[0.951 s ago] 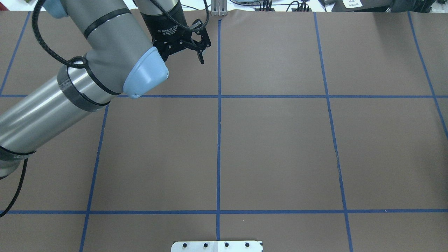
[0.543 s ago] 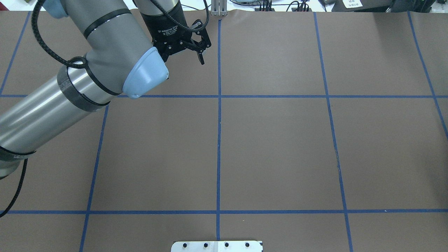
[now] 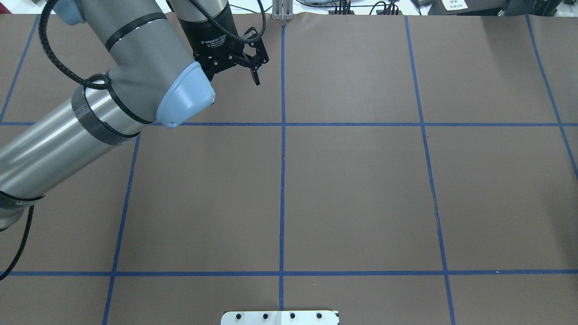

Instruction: Left arm hands cup to right arm to dump lemon

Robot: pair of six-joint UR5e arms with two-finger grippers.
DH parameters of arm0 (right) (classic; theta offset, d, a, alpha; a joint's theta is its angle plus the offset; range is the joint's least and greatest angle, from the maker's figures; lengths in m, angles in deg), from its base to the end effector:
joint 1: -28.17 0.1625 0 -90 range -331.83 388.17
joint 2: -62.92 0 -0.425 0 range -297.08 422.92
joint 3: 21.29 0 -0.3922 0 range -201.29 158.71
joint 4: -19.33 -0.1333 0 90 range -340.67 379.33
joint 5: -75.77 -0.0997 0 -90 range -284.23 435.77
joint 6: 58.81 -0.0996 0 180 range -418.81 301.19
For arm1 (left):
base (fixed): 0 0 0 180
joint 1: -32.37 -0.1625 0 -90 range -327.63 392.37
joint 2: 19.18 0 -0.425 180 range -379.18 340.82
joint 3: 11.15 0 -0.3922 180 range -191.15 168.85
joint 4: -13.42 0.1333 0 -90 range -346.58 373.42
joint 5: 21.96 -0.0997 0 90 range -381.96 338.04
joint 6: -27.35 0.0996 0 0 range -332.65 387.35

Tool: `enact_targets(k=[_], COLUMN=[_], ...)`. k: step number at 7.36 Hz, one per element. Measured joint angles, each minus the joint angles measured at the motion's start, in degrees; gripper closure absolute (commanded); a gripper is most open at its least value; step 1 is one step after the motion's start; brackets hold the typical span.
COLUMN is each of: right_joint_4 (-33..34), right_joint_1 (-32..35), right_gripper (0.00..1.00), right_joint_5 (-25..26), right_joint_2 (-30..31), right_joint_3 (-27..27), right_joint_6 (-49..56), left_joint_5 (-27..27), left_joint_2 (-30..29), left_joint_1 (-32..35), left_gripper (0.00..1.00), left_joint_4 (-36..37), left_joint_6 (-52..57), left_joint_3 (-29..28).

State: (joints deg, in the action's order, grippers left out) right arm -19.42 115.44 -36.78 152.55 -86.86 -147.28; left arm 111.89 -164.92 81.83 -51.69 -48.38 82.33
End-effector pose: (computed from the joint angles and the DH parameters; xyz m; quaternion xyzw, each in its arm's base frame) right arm 0.0748 -0.4286 0.6276 0.4579 -0.6383 0.2942 0.5444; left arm 0.3897 -0.5546 0.0679 -0.1585 0.4209 -0.1629 0.8782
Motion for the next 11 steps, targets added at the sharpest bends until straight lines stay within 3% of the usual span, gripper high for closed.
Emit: enact_targets(k=[3,5,8,11], right_joint_4=[21.81,31.46,42.59,59.61], right_joint_1=[-0.41,-3.32,-11.75,-21.69], right_gripper=[1.0,1.0,1.0,1.0], right_joint_5=[0.32,0.76,6.56,12.68], right_joint_2=[-2.95,-5.83,-8.66,-12.13], right_joint_3=[-11.24,-13.85,-15.87,-23.01], right_joint_6=[6.47,11.16,19.17,28.28], left_joint_5=[-0.02,-0.15,-0.47,-0.55], left_joint_2=[-0.06,-0.07,-0.07,-0.33], left_joint_1=[0.58,1.89,3.48,4.25], left_gripper=[0.0,0.0,0.0,0.0], left_joint_4=[0.07,0.07,0.07,0.07], left_joint_6=[-0.01,0.04,0.06,0.06], left_joint_3=[0.54,2.25,2.9,3.0])
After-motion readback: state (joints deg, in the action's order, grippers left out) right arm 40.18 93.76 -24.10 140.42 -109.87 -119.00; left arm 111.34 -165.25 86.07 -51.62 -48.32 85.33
